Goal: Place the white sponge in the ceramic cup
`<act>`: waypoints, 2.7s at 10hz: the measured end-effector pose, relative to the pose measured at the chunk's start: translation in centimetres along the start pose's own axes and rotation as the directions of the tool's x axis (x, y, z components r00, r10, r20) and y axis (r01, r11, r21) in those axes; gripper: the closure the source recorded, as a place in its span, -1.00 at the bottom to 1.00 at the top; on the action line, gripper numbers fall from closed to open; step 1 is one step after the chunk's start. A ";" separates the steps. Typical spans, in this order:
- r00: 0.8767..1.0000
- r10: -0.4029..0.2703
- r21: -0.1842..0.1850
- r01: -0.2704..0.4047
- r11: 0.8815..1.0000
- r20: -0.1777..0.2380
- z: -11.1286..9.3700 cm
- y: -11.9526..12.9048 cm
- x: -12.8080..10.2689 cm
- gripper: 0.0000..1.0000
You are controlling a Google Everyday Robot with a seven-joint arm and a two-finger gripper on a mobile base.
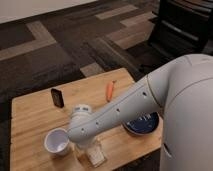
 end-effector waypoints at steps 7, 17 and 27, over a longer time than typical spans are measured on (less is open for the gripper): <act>1.000 0.017 0.056 -0.017 0.998 0.013 -0.8 -1.2 -0.5 0.89; 0.964 0.051 0.227 -0.113 0.967 0.261 -12.3 -4.9 -7.0 1.00; 0.763 -0.088 0.105 0.027 0.994 0.640 -17.9 0.2 -15.6 1.00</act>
